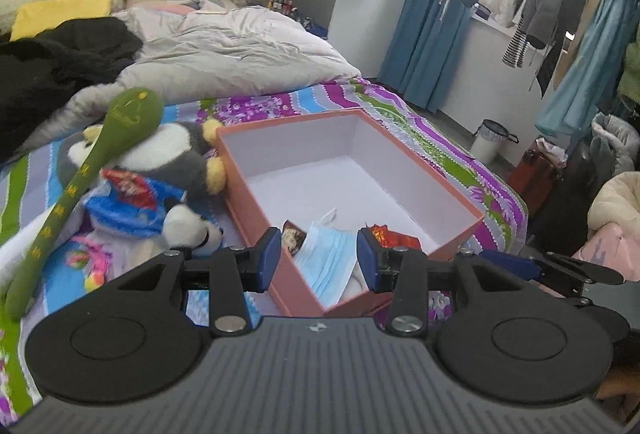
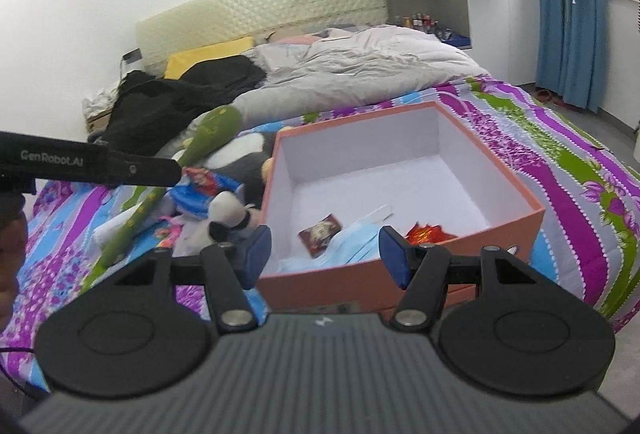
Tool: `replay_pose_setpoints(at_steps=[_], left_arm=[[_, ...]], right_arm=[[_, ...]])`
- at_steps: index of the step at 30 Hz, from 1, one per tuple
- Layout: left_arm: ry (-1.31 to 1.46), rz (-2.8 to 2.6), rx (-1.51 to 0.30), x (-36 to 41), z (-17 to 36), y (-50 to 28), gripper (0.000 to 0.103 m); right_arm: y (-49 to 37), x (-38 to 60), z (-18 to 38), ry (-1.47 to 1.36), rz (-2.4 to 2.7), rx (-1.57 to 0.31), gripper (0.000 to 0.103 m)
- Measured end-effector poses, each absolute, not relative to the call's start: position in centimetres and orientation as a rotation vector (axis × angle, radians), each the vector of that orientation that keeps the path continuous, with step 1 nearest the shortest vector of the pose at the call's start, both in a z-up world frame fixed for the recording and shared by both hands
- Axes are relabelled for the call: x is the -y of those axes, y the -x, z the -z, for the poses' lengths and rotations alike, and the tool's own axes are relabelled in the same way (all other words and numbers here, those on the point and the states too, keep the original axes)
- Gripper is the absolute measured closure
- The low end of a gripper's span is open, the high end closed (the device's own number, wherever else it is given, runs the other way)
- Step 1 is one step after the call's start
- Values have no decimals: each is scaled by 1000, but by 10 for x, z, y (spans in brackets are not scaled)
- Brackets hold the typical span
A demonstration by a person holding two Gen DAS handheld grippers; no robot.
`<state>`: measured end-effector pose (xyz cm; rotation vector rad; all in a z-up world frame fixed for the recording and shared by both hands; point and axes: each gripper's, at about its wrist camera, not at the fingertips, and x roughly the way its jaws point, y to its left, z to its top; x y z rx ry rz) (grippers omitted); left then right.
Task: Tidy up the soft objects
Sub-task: 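Withdraw both tools from the orange box back toward the toys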
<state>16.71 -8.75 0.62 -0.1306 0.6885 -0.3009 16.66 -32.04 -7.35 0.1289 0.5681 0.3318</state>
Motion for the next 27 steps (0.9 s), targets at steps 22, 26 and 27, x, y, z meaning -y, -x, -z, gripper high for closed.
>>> replay_pose_setpoints(at_steps=[22,26,27], left_arm=[[206,195,-679,26,14,-79,55],[228,165,-704,12,26,-67,55],[240,157,-712,8,31,-64,55]], right_arm=[[-127,259,73,-111,-402,-592,41],[-120,244,81,-100,-413,-624,41],[-118,241,83,-102,-418,-636,41]])
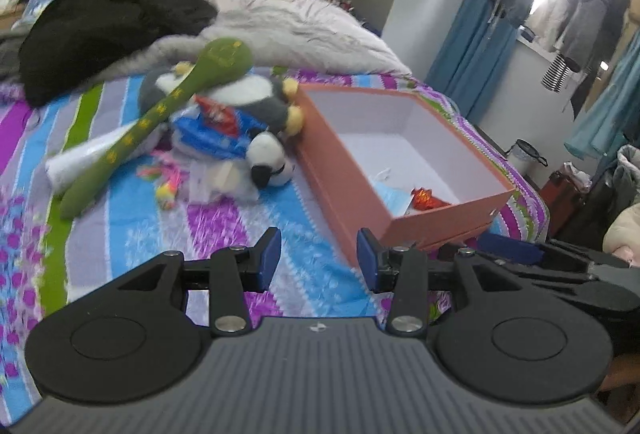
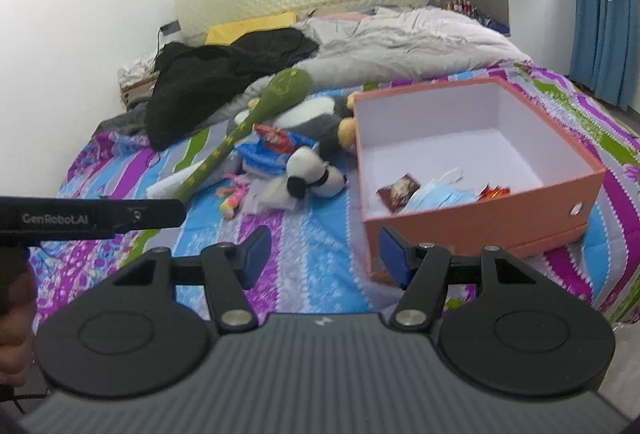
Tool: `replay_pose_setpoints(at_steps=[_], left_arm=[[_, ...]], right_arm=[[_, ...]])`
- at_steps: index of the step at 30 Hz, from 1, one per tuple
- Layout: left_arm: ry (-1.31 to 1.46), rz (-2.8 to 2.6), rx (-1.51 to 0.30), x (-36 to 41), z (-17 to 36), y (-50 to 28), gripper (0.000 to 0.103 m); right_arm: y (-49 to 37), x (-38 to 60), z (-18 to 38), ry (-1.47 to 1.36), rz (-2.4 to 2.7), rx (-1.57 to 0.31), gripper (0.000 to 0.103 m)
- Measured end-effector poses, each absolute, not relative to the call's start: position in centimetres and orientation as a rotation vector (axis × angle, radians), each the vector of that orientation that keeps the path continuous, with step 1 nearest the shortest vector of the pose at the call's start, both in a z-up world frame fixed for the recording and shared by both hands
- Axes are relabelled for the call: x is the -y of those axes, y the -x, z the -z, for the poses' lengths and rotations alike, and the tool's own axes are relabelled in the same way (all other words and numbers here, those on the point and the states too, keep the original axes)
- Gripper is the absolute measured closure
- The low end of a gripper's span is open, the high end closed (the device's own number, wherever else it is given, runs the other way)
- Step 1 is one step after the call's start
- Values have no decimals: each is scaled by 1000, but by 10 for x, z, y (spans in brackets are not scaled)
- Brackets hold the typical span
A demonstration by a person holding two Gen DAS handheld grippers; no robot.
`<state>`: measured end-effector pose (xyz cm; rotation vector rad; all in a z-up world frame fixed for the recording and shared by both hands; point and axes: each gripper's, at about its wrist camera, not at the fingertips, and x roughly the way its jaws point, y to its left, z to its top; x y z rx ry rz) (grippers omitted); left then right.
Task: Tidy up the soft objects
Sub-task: 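Withdraw both tools from the orange box back toward the toys, then grasp the clear plastic bag with the left tool while the right tool grasps the panda plush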
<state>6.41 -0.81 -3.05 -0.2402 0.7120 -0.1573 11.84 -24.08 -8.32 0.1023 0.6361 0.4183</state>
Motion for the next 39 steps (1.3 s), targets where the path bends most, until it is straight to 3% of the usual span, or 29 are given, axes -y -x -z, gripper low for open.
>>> replay_pose_setpoints(at_steps=[12,23,33,36,39], left_arm=[[310,50,-769,-30,78,-79,55],[318,-54,-832,-73,143,-151,55],[388,-36,-822,-96,172,-218,55],[381,-14,-820,-92,177,-233,41],[375,1,-808,-89,181,-245,38]], right_arm=[[-140,200,112,-39,-461,-670,41],[-201,157,152,-13,-498,-673,41],[-270,126,156,-33,-455,-603,41],[-292,122,158,-65,-441,-617,41],[-310,117,163,-76,-432,-637,41]])
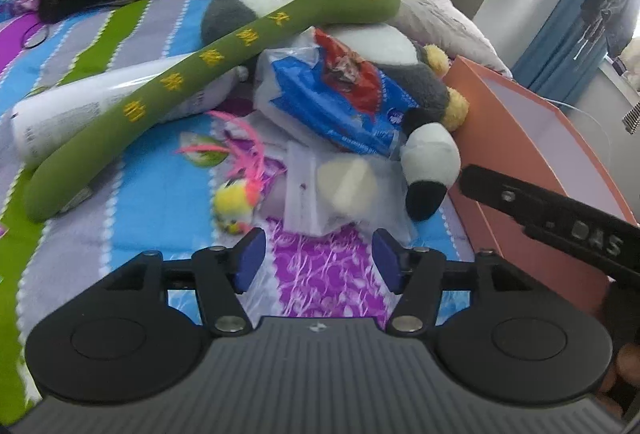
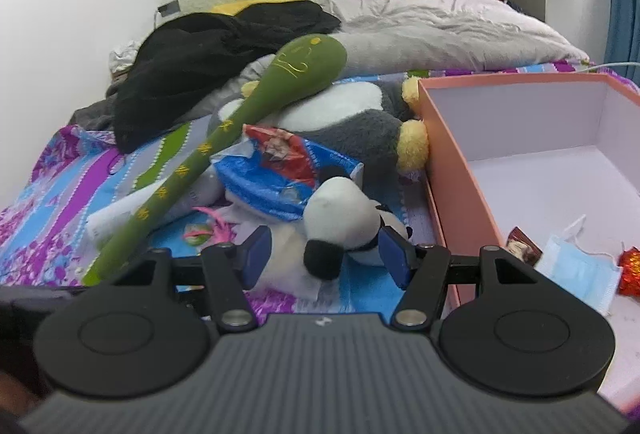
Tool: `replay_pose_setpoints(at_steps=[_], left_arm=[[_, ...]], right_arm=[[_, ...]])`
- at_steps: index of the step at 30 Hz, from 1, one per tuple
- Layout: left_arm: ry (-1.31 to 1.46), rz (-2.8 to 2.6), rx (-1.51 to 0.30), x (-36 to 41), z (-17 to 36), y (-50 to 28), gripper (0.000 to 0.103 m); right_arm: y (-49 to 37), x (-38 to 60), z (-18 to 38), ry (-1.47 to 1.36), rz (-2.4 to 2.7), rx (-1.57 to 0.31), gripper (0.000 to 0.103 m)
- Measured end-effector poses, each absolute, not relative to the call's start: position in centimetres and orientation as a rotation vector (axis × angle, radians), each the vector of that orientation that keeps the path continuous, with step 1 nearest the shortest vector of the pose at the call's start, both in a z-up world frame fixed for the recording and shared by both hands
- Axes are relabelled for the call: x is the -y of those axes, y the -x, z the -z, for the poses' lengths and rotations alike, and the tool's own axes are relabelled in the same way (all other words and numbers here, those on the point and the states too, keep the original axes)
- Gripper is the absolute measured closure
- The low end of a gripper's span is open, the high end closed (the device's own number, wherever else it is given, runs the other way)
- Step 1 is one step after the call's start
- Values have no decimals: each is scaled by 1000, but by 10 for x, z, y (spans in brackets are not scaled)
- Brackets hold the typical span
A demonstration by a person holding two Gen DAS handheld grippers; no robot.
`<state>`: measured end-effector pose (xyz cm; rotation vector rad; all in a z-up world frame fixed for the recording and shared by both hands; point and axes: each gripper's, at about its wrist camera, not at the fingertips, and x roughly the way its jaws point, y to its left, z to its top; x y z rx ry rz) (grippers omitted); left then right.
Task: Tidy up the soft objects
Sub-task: 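Grasp the clear plastic bag with the left tool while the right tool grasps the panda plush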
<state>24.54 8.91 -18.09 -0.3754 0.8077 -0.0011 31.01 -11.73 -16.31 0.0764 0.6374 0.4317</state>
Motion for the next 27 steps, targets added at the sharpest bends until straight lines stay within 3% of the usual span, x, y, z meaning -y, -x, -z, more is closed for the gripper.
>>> replay_pose_setpoints(at_steps=[10,23,24,27], left_arm=[[367,56,-779,-82,189,-280,38],[253,68,-817,-65,206,-312,39],[247,66,-818,-64,207,-313,40],[234,61,-821,-61,208,-318,55]], right_arm=[[-354,112,183,-128,-409,-689,41],[-360,116,188,-174,-461,-722,52],[-360,116,188,-173,-461,-721,53],[-359,117,187,-176,-461,-720,55]])
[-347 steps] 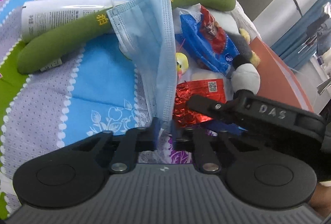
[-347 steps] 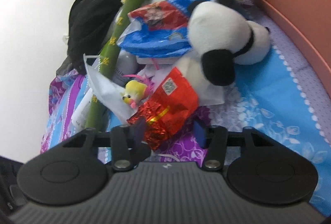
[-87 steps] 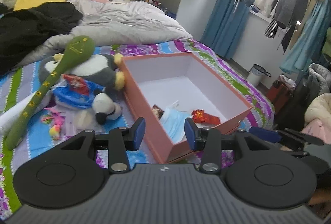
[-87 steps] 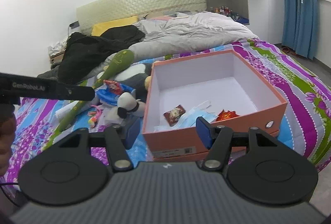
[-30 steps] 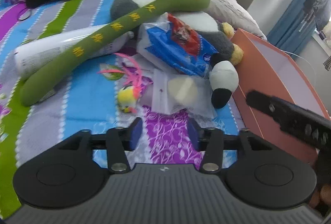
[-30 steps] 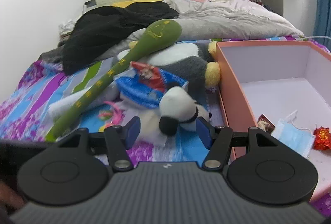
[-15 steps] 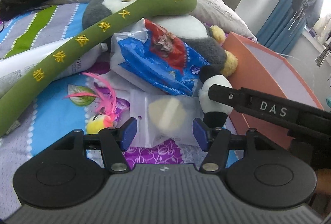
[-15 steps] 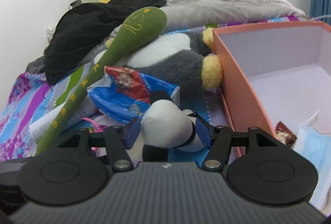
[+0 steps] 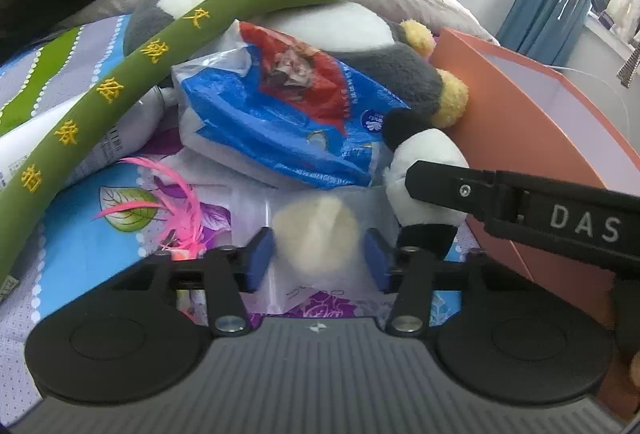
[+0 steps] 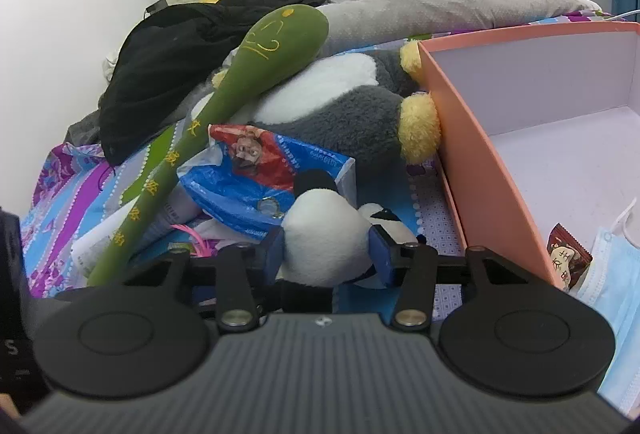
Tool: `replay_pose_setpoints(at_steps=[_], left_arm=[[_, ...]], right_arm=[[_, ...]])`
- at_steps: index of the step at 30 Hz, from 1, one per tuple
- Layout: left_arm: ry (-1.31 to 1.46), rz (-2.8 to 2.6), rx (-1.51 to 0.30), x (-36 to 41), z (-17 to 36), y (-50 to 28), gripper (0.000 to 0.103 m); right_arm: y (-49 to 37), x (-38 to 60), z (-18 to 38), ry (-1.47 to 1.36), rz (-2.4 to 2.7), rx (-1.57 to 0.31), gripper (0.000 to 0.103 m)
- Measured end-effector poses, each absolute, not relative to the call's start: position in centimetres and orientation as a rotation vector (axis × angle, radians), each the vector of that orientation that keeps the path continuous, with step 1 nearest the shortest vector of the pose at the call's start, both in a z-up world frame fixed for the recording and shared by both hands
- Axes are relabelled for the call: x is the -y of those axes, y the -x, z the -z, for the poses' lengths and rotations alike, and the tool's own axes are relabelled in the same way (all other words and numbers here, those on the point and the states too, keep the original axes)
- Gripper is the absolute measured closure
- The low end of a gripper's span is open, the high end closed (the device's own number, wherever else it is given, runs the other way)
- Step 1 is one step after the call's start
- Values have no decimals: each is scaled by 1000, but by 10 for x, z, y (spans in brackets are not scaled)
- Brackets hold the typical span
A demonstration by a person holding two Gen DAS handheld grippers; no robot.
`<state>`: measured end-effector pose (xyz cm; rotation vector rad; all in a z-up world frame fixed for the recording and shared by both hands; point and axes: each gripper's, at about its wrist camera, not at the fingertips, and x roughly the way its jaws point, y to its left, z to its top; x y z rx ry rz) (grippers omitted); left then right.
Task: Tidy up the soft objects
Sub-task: 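Grasp the clear plastic bag with the left tool while the right tool grasps the panda plush, then lift the plastic bag with the left tool while the right tool lifts the panda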
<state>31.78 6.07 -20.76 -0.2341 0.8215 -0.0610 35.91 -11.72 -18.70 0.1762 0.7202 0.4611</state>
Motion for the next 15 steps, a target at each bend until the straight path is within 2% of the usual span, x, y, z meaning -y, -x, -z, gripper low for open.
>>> replay_pose_setpoints(at_steps=[3,7,10,15], left_arm=[[230,45,-831,-61,209,-322,77],[238,31,-824,-64,205,-321,92],[243,30,-814,-63,200,-316,98],[258,13,-800,-63,189,-302,101]], right_arm=[[-357,118,185,-168,-461,-712,55],[-353,122,183,-170,-469,-705,56],[-347,124,178,-164,-470,-694,56],[-332,126,167,-148,-482,-675,56]])
